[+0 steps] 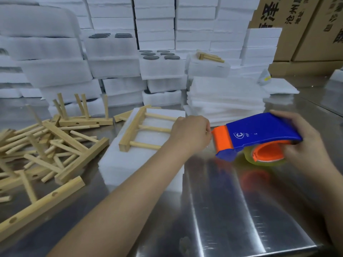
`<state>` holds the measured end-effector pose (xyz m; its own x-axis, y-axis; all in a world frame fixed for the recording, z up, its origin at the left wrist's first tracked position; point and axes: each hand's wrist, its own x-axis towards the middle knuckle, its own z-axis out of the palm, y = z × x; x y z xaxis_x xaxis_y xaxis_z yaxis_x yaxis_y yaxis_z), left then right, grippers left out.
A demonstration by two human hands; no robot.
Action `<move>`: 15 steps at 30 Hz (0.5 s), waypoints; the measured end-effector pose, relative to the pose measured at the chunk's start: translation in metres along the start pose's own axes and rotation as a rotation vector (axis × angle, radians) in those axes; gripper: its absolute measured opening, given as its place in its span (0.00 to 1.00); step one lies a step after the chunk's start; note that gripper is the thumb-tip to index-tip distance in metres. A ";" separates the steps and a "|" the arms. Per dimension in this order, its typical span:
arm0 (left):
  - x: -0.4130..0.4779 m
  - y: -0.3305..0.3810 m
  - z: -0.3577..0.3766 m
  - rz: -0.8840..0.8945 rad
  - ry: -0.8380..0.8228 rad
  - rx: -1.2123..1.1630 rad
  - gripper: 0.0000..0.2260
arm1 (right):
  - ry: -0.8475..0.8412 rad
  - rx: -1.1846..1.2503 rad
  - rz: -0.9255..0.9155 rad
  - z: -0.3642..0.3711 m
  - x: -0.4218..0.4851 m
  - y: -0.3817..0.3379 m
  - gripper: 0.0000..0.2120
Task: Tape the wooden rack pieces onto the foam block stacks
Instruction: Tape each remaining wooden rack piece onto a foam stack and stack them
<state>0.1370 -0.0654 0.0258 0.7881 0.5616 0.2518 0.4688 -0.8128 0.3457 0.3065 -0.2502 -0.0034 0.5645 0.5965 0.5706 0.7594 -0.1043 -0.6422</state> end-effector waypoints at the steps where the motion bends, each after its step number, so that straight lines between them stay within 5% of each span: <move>1: 0.000 0.000 0.000 0.004 0.016 -0.016 0.08 | 0.012 -0.025 -0.003 0.001 0.001 0.000 0.41; 9: 0.002 0.000 0.001 0.054 0.025 -0.019 0.10 | 0.007 -0.223 -0.074 0.006 -0.001 -0.019 0.38; 15: 0.004 -0.005 -0.006 0.028 0.119 -0.478 0.06 | 0.036 -0.248 -0.085 0.015 0.000 -0.026 0.36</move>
<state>0.1356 -0.0584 0.0305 0.7338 0.5770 0.3586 0.1905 -0.6814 0.7067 0.2818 -0.2356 0.0054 0.5027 0.5832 0.6381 0.8584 -0.2496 -0.4482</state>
